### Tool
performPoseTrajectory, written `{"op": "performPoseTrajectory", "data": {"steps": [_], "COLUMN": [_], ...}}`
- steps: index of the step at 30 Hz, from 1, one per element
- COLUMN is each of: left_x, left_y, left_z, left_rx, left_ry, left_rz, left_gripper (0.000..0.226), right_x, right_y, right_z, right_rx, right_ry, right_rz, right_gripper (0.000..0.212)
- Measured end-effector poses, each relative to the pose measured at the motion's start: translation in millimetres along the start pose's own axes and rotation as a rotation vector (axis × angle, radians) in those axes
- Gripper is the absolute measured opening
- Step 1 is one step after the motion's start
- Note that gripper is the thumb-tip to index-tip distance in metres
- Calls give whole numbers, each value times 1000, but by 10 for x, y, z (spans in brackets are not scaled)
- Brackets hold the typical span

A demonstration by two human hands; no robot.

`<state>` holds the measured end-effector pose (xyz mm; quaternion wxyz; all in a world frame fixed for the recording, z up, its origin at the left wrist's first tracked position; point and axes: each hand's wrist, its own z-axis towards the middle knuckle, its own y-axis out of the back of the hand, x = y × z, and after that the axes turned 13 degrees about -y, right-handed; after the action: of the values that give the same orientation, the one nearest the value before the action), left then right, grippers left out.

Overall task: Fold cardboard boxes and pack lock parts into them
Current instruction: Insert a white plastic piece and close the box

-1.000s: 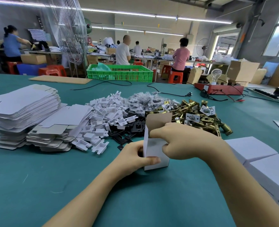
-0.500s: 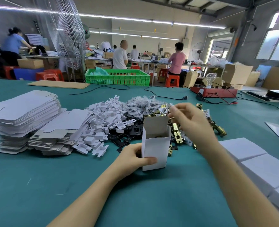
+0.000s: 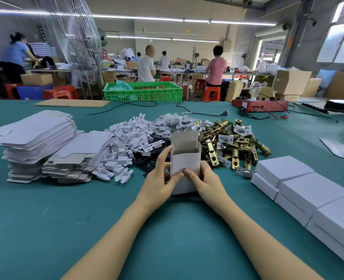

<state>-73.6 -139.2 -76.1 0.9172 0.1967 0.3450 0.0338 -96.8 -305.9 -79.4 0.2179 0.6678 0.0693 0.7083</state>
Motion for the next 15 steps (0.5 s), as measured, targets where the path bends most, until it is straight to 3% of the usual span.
{"op": "performPoseTrajectory", "data": {"steps": [8,15], "left_x": [-10,-25], "left_y": [12,111], "left_z": [-52,-24], "left_rx": [-12,48], "left_ry": [39,54], "left_rz": [-49,-56], "left_gripper": [69,46], "right_x": [-27,-30], "right_y": [1,48], "right_z": [-5,-26], "right_rx": [-11,4], "right_ry": [-28,-68], "right_rz": [40,199], "right_gripper": [22,24]}}
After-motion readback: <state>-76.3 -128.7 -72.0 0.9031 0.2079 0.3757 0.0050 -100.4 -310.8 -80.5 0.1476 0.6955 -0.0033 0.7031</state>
